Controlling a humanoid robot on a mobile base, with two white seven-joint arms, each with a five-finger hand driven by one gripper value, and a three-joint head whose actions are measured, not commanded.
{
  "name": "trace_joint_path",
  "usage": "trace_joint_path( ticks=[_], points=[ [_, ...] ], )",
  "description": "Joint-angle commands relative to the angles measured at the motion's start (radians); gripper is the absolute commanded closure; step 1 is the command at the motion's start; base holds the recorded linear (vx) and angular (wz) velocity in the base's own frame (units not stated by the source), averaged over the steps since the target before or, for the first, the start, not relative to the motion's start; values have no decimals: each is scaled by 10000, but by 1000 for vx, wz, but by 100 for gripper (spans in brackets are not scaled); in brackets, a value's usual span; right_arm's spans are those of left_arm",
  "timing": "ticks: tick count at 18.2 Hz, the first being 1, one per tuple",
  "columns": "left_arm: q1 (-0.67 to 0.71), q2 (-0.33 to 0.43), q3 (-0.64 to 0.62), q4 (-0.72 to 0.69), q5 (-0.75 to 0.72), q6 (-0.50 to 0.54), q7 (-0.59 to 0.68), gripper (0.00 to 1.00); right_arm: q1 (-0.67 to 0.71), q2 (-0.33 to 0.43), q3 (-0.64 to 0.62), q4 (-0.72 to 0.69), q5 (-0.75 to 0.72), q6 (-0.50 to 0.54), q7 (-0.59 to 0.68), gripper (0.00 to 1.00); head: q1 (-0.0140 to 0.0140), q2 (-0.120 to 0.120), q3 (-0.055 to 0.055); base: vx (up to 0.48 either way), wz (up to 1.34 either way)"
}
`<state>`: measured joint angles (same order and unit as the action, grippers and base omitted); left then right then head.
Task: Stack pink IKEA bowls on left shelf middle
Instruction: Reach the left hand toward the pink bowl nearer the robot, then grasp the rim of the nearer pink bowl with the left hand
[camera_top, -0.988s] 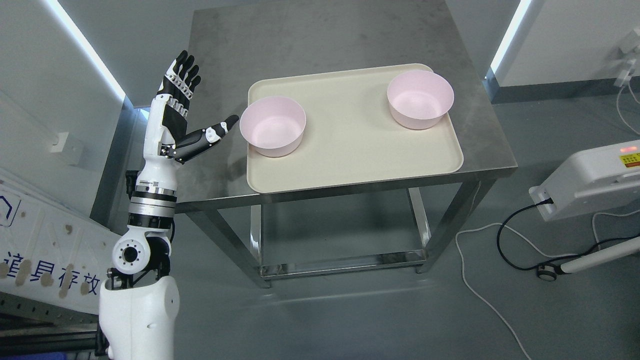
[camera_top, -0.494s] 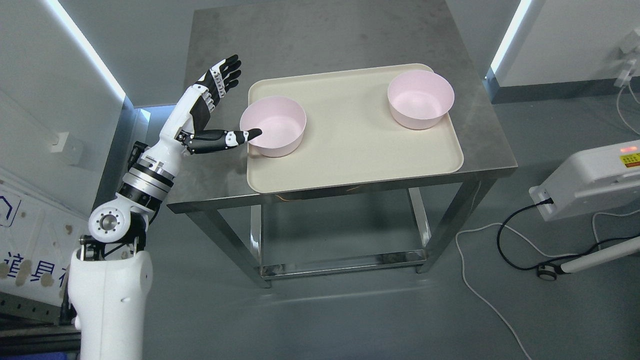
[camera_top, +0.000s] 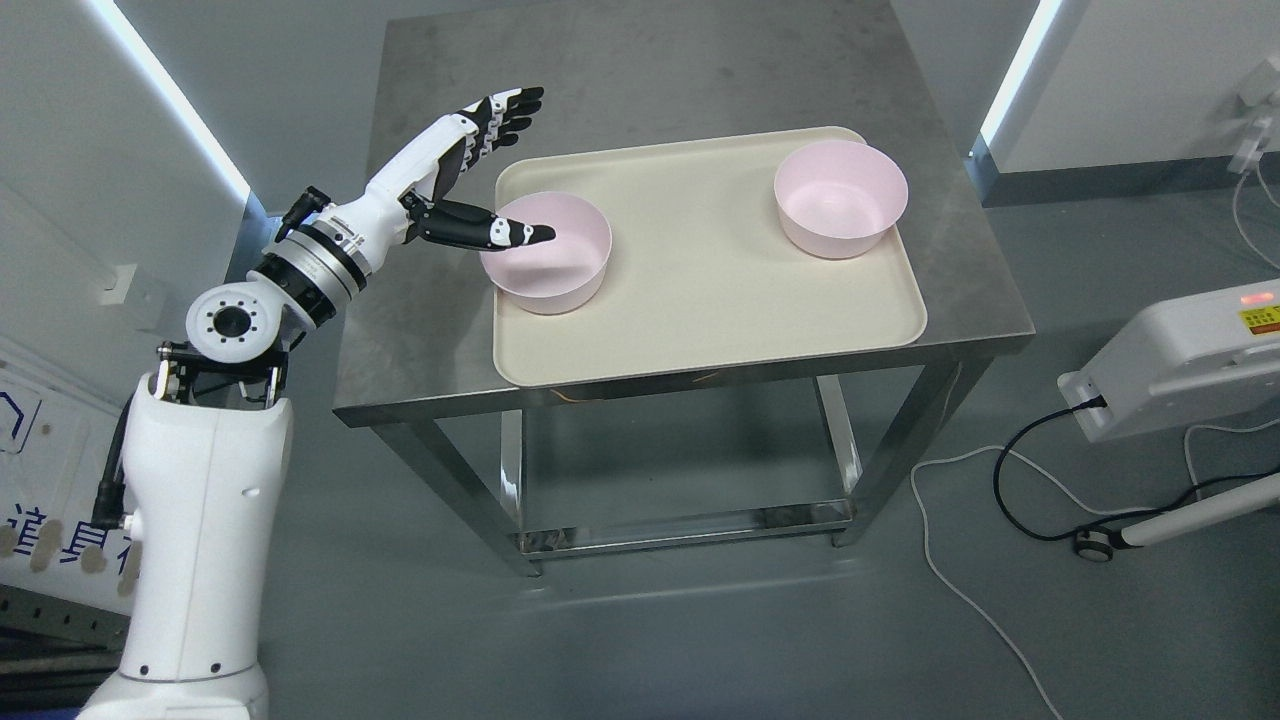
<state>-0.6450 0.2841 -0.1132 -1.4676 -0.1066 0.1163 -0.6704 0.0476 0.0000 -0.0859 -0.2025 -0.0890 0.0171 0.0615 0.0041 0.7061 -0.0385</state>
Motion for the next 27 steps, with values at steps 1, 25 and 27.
trace_joint_path(
  ticks=[1,25,27],
  points=[
    [-852,13,-1736,1928,-1524,18,-352,9,0,-174,0,0,0,-48,-2,0,0,0,0,0,0],
    [-1527,-372,-1706,2466,-4794,-2742,-383,81,15,-174,0,0,0,-48,-2,0,0,1,0,0,0],
    [-1527,-417,-1645,2466,-4794,-2758,-383,86,0,-174,0,0,0,-48,-2,0,0,1,0,0,0]
  ],
)
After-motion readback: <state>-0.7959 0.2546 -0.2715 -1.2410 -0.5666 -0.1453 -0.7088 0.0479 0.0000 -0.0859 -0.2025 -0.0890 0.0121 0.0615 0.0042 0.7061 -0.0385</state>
